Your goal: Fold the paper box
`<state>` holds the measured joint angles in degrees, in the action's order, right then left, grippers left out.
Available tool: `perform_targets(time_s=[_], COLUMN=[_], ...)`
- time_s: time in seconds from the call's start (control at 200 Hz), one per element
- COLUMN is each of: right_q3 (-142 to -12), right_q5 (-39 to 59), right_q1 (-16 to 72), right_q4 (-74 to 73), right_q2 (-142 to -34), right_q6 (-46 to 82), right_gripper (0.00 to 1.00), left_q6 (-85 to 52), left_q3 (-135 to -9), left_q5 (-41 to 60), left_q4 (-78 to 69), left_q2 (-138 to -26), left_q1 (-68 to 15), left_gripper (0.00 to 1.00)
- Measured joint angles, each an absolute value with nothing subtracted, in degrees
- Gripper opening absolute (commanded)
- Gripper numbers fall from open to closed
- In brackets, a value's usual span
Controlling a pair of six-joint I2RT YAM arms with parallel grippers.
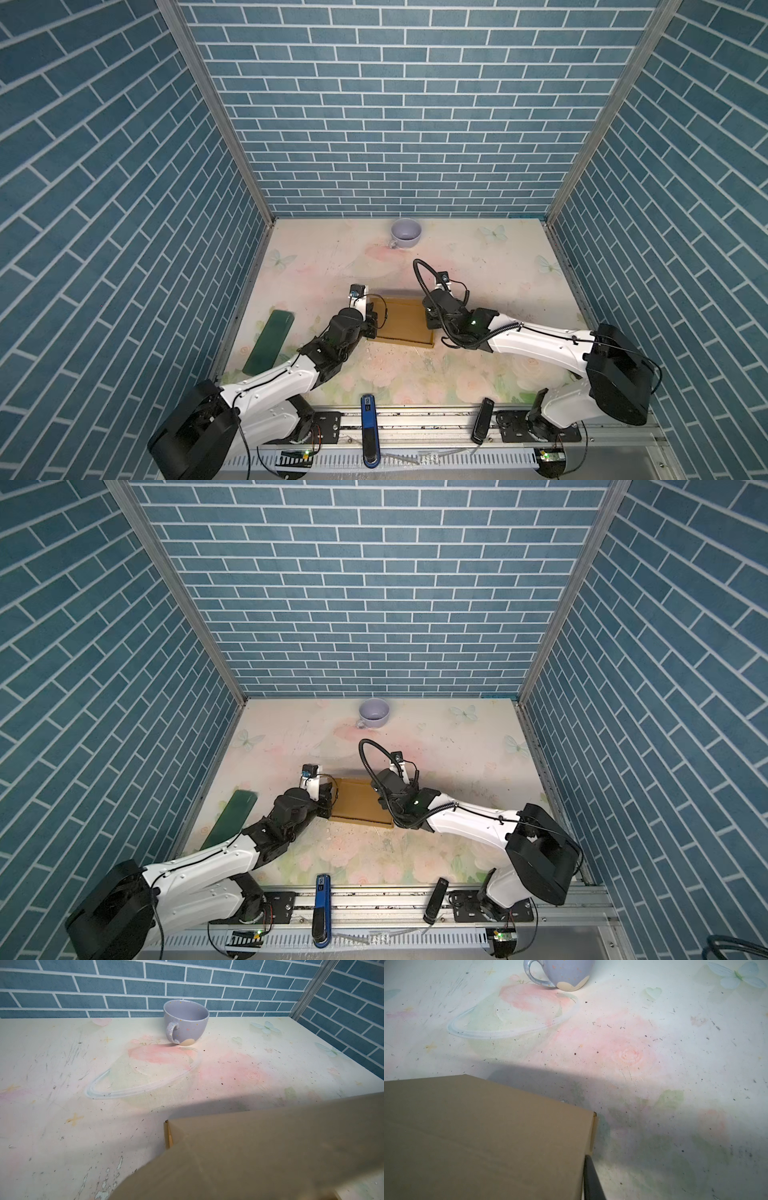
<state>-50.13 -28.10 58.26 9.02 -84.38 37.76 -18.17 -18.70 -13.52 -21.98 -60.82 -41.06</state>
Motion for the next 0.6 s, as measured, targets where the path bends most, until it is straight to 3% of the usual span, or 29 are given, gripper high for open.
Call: perform_targets(time_s=[0.6], right_q3=[-48.12], right_q5=[-30.24], right_q1=[62.11], right_q4=[4.82], right_q2=[-86.41], right_q6=[38.81], right_gripper=[0.08], left_q6=[-16.10], left_q3=[-13.85], left_q5=[-15.25], left_q4=[-22.06], left_q2=[-58.06], left_q1=[-41.32], left_gripper=[0.00])
